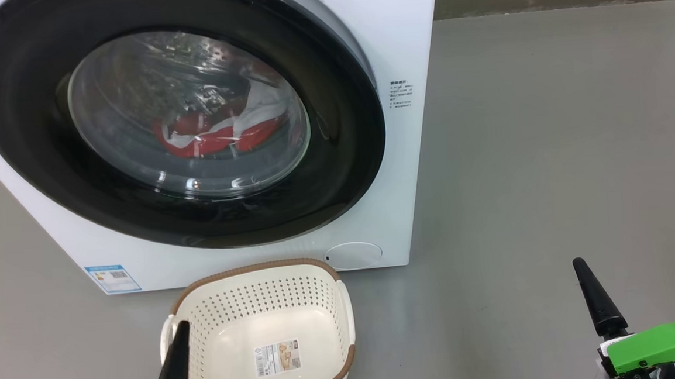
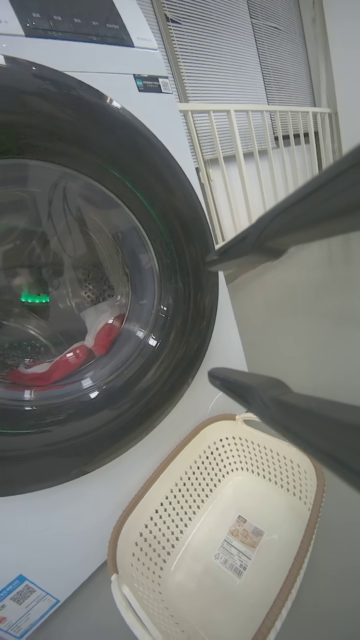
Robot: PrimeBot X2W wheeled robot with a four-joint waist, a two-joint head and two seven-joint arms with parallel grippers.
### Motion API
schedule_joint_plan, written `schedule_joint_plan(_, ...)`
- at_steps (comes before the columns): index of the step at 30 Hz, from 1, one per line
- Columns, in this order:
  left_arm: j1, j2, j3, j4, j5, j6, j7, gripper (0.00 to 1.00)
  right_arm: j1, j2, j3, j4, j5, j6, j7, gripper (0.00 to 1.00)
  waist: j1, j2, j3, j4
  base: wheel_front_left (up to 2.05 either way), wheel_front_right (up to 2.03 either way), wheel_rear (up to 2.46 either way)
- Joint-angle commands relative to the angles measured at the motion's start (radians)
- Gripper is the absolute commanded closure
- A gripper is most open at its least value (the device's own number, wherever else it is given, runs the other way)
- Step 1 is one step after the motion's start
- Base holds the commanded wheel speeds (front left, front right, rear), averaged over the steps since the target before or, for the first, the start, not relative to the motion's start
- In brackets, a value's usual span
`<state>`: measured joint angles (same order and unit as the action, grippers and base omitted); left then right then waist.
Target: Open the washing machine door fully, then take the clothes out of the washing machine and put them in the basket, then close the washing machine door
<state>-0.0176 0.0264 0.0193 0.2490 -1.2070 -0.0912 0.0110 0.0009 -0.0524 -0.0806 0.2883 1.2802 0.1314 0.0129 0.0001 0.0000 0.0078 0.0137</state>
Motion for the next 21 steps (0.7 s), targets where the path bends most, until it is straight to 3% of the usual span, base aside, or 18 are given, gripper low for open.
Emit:
schedule_joint_plan(1,-0.009,0.014,0.002,-0.035,0.039,0.005,-0.012,0.0,-0.011,-0.018,0.01,-0.033,-0.033,0.0,-0.014,0.0,-0.0001,0.0,0.0,0.001,0.0,0.0,0.0)
schedule_joint_plan(21,0.011,0.016,-0.044,-0.064,0.301,0.039,-0.071,0.0,0.016,-0.036,0.042,-0.052,-0.259,0.0,-0.072,0.0,-0.0001,0.0,-0.002,0.011,0.0,0.0,0.0)
